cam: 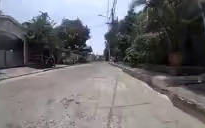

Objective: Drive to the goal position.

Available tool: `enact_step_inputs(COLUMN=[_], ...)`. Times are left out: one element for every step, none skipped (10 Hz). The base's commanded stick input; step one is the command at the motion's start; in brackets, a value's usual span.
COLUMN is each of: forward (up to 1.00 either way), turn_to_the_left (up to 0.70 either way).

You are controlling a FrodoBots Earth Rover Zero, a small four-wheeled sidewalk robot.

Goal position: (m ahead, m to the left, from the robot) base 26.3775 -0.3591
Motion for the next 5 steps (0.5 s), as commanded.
enact_step_inputs(forward=[1.0, 1.0, 1.0, 1.0, 1.0], turn_to_the_left=[-0.01, -0.02, -0.02, -0.02, -0.02])
